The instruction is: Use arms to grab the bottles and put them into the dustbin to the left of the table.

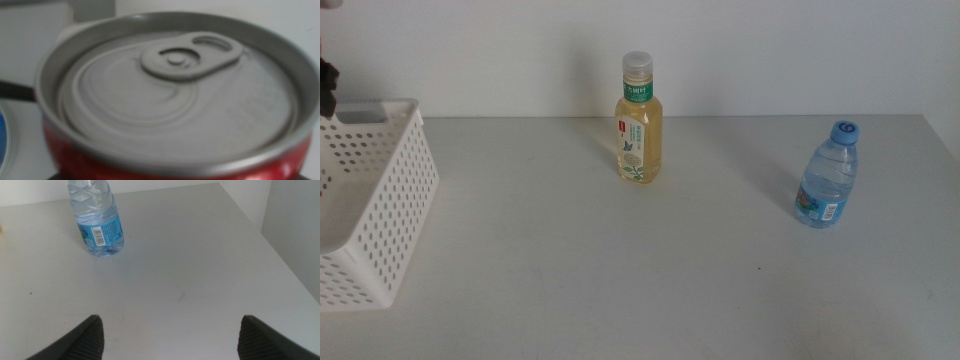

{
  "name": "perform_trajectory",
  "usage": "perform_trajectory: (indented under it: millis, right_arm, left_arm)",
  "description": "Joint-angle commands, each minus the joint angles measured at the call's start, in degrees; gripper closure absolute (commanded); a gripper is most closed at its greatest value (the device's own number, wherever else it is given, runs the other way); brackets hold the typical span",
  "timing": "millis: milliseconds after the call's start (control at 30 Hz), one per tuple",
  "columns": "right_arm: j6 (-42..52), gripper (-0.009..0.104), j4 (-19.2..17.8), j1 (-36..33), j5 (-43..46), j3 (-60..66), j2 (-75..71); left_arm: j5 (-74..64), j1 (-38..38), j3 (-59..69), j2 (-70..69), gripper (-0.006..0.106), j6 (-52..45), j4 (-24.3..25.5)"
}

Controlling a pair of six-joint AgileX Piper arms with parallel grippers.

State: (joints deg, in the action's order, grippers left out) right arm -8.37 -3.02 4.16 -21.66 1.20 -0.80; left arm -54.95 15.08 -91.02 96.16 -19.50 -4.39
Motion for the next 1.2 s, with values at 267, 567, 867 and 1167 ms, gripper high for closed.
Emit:
perform_trajectory:
  millis: [267, 567, 867, 1167]
  right_arm:
    - [0.5, 0.024, -1.0, -0.2, 4.0, -0.1, -1.2]
    - [0.5, 0.024, -1.0, -0.2, 4.0, -0.1, -1.2]
    - [0.5, 0.024, -1.0, -0.2, 4.0, -0.1, -1.2]
    - [0.5, 0.024, -1.0, -0.2, 4.0, -0.1, -1.2]
  left_arm:
    - [3.4, 2.7, -2.5, 8.5, 0.102, -0.6, 1.2]
    - [3.4, 2.7, -2.5, 14.8, 0.075, -0.1, 2.1]
    - [0.3, 2.7, -2.5, 15.5, 0.018, -0.1, 1.1]
    - [-6.1, 1.0, -2.5, 6.4, 0.007, 1.6, -0.9]
